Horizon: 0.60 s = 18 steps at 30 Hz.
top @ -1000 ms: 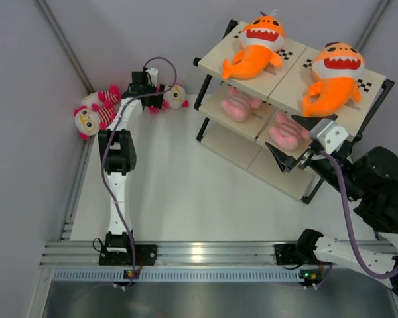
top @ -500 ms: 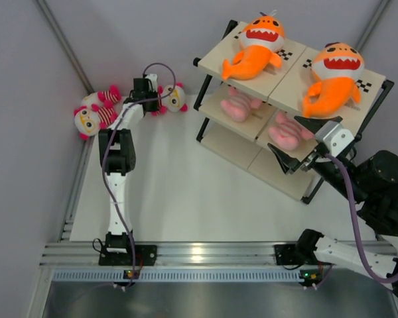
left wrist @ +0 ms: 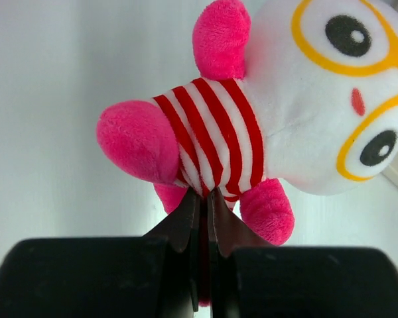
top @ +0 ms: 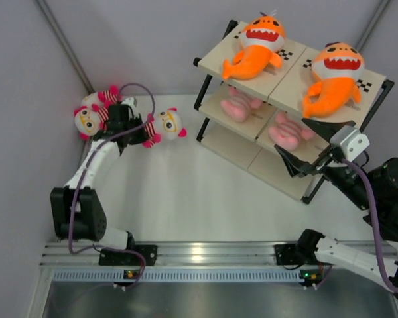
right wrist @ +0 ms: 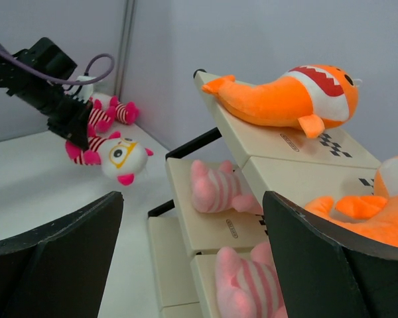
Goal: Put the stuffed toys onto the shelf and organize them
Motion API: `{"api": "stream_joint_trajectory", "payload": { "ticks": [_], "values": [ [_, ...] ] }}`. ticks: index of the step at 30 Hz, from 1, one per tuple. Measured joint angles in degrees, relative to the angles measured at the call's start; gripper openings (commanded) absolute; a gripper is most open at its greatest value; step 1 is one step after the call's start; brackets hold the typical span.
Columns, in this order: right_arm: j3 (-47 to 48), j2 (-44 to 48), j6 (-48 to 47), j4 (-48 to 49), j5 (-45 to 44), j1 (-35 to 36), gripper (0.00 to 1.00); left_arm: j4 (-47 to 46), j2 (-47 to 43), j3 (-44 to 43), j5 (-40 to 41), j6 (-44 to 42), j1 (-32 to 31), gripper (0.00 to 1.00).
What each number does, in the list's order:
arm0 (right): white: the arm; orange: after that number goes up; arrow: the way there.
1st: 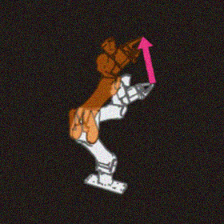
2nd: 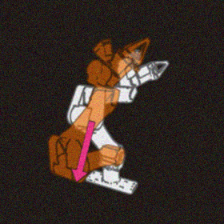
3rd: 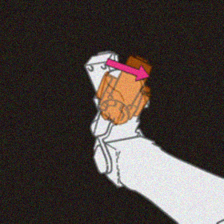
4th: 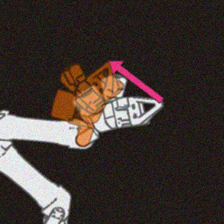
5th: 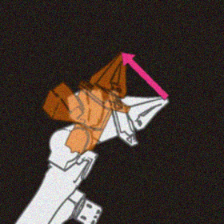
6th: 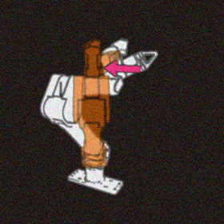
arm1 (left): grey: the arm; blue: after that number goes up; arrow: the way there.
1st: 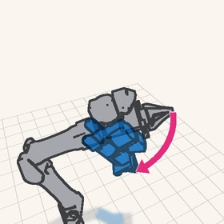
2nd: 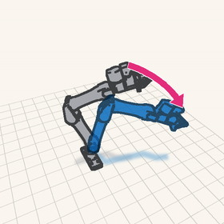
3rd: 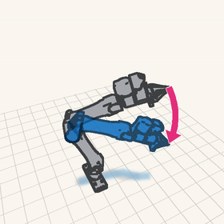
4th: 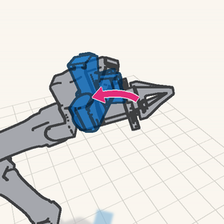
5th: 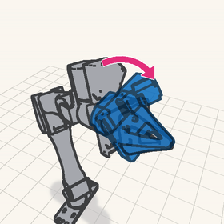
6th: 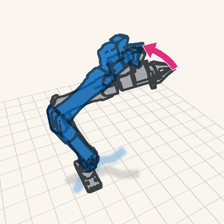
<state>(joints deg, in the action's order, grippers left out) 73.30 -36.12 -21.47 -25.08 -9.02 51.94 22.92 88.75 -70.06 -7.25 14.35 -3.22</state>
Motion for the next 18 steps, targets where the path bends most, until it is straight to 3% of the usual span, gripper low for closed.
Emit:
{"api": "stream_joint_trajectory", "payload": {
  "ticks": [4, 7, 18],
  "values": [
    [-0.11, 0.42, 0.68, 1.07, -0.57, 0.00, 0.87, 1.51, -12.33, 12.09, -0.96, 1.86, -4.94, 0.00],
    [0.11, -0.46, 1.14, 1.03, -0.63, 0.00, 0.87, 3.67, -13.46, 15.82, -0.17, 2.27, -13.42, 0.00],
    [0.79, -1.77, 1.64, 0.66, -0.94, 0.00, 0.88, 5.20, -9.20, 13.16, 9.55, 5.88, -33.42, 0.00]
  ]
}}
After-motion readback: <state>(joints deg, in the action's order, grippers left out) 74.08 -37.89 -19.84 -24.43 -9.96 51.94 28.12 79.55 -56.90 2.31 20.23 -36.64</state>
